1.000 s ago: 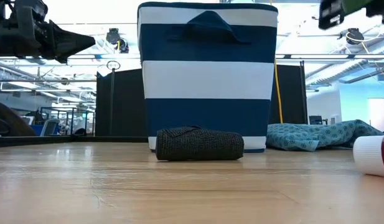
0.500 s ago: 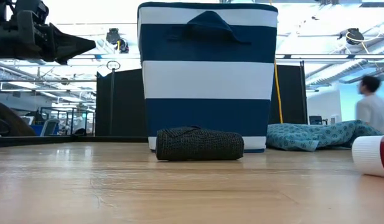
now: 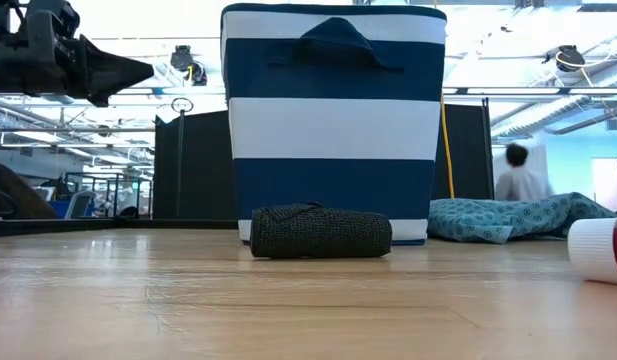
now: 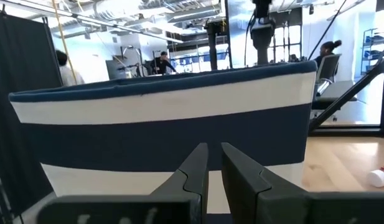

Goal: Pick & place medical supplies in basket/bin
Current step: Put the green bandage into the blue bin

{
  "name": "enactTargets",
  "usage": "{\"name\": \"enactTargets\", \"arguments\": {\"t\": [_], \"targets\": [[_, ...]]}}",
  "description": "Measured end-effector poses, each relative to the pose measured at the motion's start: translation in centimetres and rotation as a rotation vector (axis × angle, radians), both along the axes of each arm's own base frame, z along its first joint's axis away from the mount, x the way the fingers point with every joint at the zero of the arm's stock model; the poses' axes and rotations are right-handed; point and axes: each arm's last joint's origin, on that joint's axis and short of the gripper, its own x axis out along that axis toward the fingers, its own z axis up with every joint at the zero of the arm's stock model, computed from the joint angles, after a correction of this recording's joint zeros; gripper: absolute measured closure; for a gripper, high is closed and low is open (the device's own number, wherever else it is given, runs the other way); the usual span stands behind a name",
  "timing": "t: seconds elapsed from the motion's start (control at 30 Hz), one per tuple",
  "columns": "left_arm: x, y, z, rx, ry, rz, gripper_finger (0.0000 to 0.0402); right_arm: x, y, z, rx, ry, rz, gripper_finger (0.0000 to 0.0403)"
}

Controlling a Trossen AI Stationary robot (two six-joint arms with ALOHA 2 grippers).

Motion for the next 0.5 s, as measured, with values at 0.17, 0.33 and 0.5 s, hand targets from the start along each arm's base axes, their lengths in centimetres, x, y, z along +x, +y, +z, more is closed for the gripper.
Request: {"name": "enactTargets", "arguments": {"t": [0.17,0.33,0.5], "targets": [[0.0,0.0,-0.1,0.001,0.016,0.0,0.0355,3.7,-5.3,0.3,0.034,0.158,-0.027,0.0348],[0.0,0.0,-0.2,0.027,0.029,0.004,0.0355,6.8,-11.5,-1.1,0.09,0.274,-0.101,0.0348],[0.0,0.0,-0.2,0.033,0.031,0.006,0.0355,9.0,-16.7,-5.7,0.106,0.475,-0.124,0.0348]]}}
